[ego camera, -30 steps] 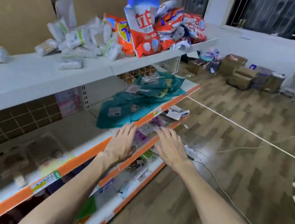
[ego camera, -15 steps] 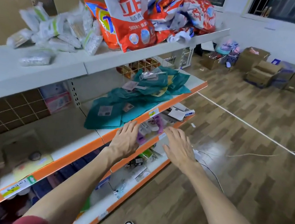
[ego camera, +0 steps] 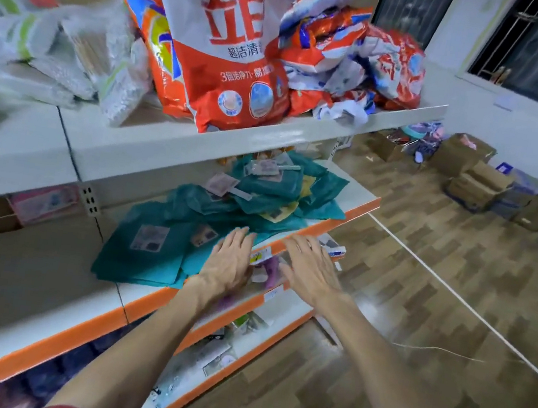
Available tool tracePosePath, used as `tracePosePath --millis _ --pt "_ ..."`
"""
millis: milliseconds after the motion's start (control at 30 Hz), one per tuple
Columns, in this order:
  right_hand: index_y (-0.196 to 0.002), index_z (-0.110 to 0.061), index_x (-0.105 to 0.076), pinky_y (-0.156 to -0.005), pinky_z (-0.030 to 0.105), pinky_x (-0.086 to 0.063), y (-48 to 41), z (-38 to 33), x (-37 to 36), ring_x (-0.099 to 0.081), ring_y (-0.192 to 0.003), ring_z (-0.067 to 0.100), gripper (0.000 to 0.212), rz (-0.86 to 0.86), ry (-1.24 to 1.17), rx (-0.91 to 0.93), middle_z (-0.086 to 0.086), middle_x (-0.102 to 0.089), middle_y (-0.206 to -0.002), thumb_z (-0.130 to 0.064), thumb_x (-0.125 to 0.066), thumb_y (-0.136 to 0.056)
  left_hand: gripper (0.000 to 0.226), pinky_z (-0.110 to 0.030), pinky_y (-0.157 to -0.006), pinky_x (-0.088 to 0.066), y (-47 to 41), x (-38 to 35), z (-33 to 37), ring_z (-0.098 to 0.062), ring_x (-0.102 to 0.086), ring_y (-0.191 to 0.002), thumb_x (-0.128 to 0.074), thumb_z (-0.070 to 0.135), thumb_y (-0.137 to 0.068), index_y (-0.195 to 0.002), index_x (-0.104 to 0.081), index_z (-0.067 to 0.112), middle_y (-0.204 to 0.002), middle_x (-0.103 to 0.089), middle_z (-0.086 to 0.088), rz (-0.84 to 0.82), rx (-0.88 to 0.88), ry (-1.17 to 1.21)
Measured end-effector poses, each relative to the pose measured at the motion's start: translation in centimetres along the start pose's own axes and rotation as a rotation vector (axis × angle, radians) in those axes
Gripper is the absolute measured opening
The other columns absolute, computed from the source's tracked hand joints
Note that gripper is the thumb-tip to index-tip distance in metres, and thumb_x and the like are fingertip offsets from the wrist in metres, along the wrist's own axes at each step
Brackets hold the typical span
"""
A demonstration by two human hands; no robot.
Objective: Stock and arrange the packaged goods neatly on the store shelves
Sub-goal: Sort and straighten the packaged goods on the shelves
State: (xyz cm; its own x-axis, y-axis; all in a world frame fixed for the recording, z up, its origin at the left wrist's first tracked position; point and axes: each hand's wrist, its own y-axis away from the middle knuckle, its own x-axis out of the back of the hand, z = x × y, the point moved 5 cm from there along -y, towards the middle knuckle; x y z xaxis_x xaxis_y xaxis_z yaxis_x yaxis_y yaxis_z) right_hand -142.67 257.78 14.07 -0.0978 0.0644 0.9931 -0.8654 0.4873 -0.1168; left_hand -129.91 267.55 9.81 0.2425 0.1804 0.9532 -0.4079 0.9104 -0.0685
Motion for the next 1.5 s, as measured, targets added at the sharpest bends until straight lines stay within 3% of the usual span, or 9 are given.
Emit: tracePosePath --millis 167,400,667,800,967,1100,1200,1333,1500 --pt "-0.145 -0.021 -0.036 -0.106 0.039 -0.032 -4.4 0.6 -1.3 -0.03 -0.134 0.022 0.051 -0.043 0.005 0.025 -0.002 -0.038 -0.146 -0.032 -0.048 -0.096 0.073 -0.045 -0.112 -0.028 -1.6 0.1 -3.2 -0.028 -0.02 -0.142 -0.055 0.032 -0.091 -0.151 -0.018 0.011 -0.156 -0.019 -0.008 -0.016 0.125 -0.046" --pt "-0.146 -0.018 -0.035 -0.107 0.04 -0.033 -8.5 -4.1 -3.8 -0.03 -0.136 0.025 0.053 -0.077 0.006 0.222 0.002 -0.038 -0.147 -0.035 -0.05 -0.097 0.064 -0.037 -0.114 -0.024 0.4 -0.4 -10.0 -0.028 -0.029 -0.14 -0.052 0.02 -0.09 -0.148 -0.026 0.01 -0.151 -0.031 -0.013 0.028 0.388 -0.065" --pt "-0.144 -0.017 -0.037 -0.107 0.04 -0.033 -9.4 -6.5 -7.4 -0.03 -0.136 0.024 0.052 -0.123 -0.027 0.343 0.002 -0.038 -0.148 -0.034 -0.05 -0.096 0.086 -0.05 -0.103 -0.038 2.7 -2.9 -14.8 -0.04 -0.022 -0.141 -0.056 0.044 -0.091 -0.151 -0.009 0.006 -0.155 -0.015 -0.023 -0.11 0.729 -0.141" --pt "-0.143 -0.015 -0.039 -0.106 0.039 -0.035 -9.9 -5.5 -9.1 -0.032 -0.133 0.023 0.05 -0.14 -0.044 0.337 0.002 -0.041 -0.145 -0.031 -0.049 -0.096 0.069 -0.06 -0.095 -0.044 1.4 -4.0 -14.5 -0.05 -0.027 -0.137 -0.051 0.038 -0.094 -0.148 -0.025 0.003 -0.151 -0.025 -0.027 -0.159 0.781 -0.263" --pt "-0.126 -0.009 -0.055 -0.095 0.041 -0.042 -12.3 -4.6 -10.0 -0.046 -0.123 0.028 0.043 -0.033 0.004 0.347 0.009 -0.057 -0.127 -0.025 -0.062 -0.087 0.067 -0.058 -0.081 -0.052 1.4 -5.3 -15.3 -0.047 -0.05 -0.119 -0.067 0.041 -0.078 -0.133 -0.052 0.005 -0.133 -0.051 -0.028 -0.198 0.828 -0.324" --pt "-0.102 -0.005 -0.061 -0.078 0.041 -0.046 -17.2 -5.4 -9.7 -0.055 -0.102 0.035 0.03 0.08 0.032 0.321 0.015 -0.061 -0.103 -0.02 -0.071 -0.079 0.063 -0.055 -0.089 -0.048 1.2 -5.7 -15.7 -0.047 -0.038 -0.131 -0.05 0.031 -0.095 -0.148 -0.027 0.005 -0.147 -0.034 -0.028 -0.127 0.781 -0.364" --pt "-0.118 -0.004 -0.053 -0.09 0.042 -0.04 -20.5 -5.9 -10.4 -0.046 -0.117 0.035 0.036 -0.008 -0.016 0.226 0.016 -0.055 -0.122 -0.024 -0.062 -0.089 0.066 -0.054 -0.084 -0.05 1.1 -4.9 -15.4 -0.045 -0.045 -0.127 -0.058 0.03 -0.09 -0.146 -0.032 0.003 -0.143 -0.042 -0.025 -0.119 0.821 -0.35" --pt "-0.127 -0.004 -0.046 -0.097 0.042 -0.037 -21.0 -6.4 -11.6 -0.04 -0.123 0.035 0.044 -0.049 -0.044 0.198 0.017 -0.049 -0.132 -0.029 -0.058 -0.092 0.054 -0.044 -0.059 -0.055 1.6 -4.0 -15.6 -0.04 -0.063 -0.094 -0.069 0.016 -0.076 -0.126 -0.051 0.004 -0.114 -0.062 -0.025 -0.112 0.78 -0.338" --pt "-0.126 -0.005 -0.046 -0.096 0.038 -0.038 -20.0 -6.4 -11.1 -0.043 -0.12 0.032 0.045 -0.03 -0.031 0.249 0.015 -0.05 -0.129 -0.031 -0.059 -0.092 0.037 -0.051 -0.078 -0.054 1.3 0.0 -14.8 -0.039 -0.059 -0.105 -0.038 0.011 -0.093 -0.129 -0.048 0.009 -0.12 -0.058 -0.02 0.126 0.73 -0.145"
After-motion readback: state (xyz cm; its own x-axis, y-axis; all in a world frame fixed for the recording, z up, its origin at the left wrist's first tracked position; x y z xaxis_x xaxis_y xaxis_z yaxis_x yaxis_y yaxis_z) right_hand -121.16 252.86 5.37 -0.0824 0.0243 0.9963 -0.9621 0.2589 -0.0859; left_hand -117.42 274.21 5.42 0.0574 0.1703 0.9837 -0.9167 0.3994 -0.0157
